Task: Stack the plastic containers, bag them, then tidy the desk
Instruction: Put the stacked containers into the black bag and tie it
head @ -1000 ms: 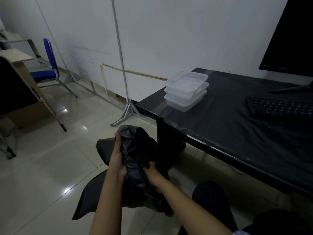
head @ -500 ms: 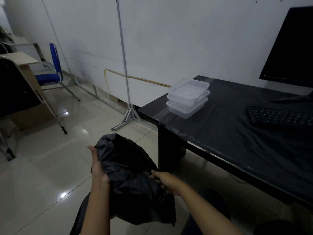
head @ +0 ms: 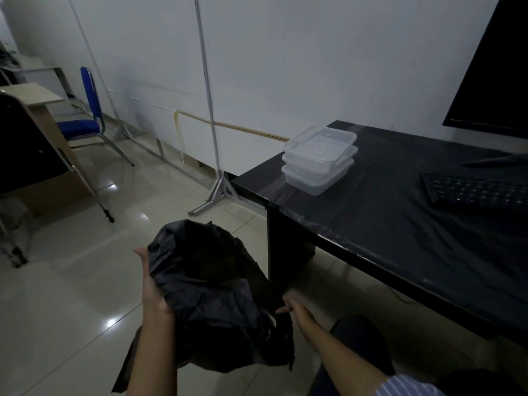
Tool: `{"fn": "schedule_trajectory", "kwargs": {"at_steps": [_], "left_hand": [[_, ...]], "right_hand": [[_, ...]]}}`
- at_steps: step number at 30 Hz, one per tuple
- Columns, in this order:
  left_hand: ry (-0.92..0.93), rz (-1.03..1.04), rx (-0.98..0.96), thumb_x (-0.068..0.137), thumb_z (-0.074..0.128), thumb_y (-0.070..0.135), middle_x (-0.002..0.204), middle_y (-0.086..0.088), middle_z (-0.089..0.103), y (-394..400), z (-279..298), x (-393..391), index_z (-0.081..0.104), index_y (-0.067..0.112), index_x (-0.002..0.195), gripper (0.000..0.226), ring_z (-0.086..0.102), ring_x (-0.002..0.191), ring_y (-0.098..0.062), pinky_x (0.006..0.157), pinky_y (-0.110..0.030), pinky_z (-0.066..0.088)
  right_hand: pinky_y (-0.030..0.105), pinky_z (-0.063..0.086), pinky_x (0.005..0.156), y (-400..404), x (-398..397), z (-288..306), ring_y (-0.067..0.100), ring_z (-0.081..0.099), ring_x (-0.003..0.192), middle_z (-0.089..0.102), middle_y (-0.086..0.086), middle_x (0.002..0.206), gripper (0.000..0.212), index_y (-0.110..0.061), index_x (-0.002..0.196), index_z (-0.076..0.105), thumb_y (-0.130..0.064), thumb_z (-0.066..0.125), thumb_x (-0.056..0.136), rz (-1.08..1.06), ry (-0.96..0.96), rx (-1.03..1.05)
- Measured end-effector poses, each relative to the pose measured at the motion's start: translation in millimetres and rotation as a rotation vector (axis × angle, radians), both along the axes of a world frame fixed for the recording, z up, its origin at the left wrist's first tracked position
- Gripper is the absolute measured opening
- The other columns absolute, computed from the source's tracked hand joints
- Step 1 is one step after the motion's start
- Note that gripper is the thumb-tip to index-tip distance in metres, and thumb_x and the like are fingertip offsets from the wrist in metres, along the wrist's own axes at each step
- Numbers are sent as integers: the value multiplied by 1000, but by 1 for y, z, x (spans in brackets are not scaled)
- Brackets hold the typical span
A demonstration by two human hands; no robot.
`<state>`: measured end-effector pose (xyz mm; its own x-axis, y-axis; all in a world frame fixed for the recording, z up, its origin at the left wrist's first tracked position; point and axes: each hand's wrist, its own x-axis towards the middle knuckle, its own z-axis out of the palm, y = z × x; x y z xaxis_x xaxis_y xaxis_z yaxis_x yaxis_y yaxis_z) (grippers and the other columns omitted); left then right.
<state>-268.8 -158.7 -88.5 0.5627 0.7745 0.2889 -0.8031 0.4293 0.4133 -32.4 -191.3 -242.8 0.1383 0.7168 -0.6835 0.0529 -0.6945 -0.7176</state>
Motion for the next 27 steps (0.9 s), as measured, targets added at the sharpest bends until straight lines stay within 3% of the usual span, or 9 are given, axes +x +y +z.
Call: {"fn": "schedule_trajectory", "kwargs": {"at_steps": [3, 6, 10, 13, 16, 17, 19, 22, 27], "left_hand": [[-52, -73, 9, 71, 3, 87, 138, -26, 50, 2, -4, -10, 48, -6, 135, 121, 43, 134, -34, 117, -38, 23], [-3, -73, -12, 71, 3, 87, 147, -19, 42, 11, -17, -29, 41, 1, 142, 118, 33, 141, -29, 120, -36, 13], [181, 172, 16, 80, 16, 81, 150, -22, 38, 20, -43, -57, 30, 2, 148, 105, 33, 141, -33, 117, -44, 22], [632, 425, -299, 85, 38, 74, 123, -16, 65, 32, -94, -79, 42, 9, 144, 88, 63, 114, -31, 90, -46, 55], [870, 607, -362, 100, 34, 44, 71, -4, 75, 35, -122, -73, 42, -6, 139, 64, 73, 74, -8, 71, -19, 55], [960, 636, -354, 102, 34, 36, 68, -3, 74, 33, -128, -69, 42, -9, 138, 58, 73, 77, -10, 71, -18, 54], [1070, 583, -377, 97, 45, 41, 93, -8, 73, 26, -136, -59, 54, 2, 131, 52, 70, 95, -21, 80, -27, 54], [1192, 676, -279, 94, 52, 43, 96, 7, 67, 13, -138, -49, 59, 18, 125, 40, 64, 71, 6, 56, -9, 49], [1113, 676, -269, 92, 57, 37, 104, 2, 72, 16, -124, -27, 61, 13, 126, 41, 71, 83, -6, 64, -16, 53]], "right_hand": [[21, 37, 65, -3, -8, -4, 24, 52, 108, 63, 16, 124, 44, -12, 122, 56, -37, 24, 105, -73, 187, -51], [31, 42, 90, -6, -15, -15, 28, 55, 113, 64, 18, 126, 42, -12, 137, 47, -34, 32, 104, -131, 238, -39], [32, 50, 88, 10, -16, -7, 34, 61, 111, 67, 21, 120, 37, -4, 123, 63, -26, 45, 100, -168, 205, 121], [25, 49, 75, 26, -17, 20, 21, 69, 91, 72, 13, 113, 29, -17, 103, 70, -33, 47, 96, -153, 204, 250], [35, 41, 89, 43, -20, 48, 23, 62, 98, 76, -6, 102, 30, -26, 107, 59, -41, 37, 95, -172, 324, 339], [36, 40, 90, 46, -22, 58, 25, 61, 101, 76, -7, 102, 31, -26, 106, 61, -41, 37, 94, -162, 343, 366], [39, 42, 96, 50, -22, 73, 27, 61, 108, 76, -4, 106, 42, -16, 113, 67, -40, 38, 93, -125, 329, 416], [40, 44, 98, 51, -17, 83, 28, 62, 105, 75, 5, 108, 52, -8, 105, 75, -40, 35, 94, -167, 373, 462], [31, 43, 75, 43, -7, 83, 22, 61, 92, 74, -1, 107, 25, -23, 103, 61, -33, 38, 99, -92, 159, 435]]}}
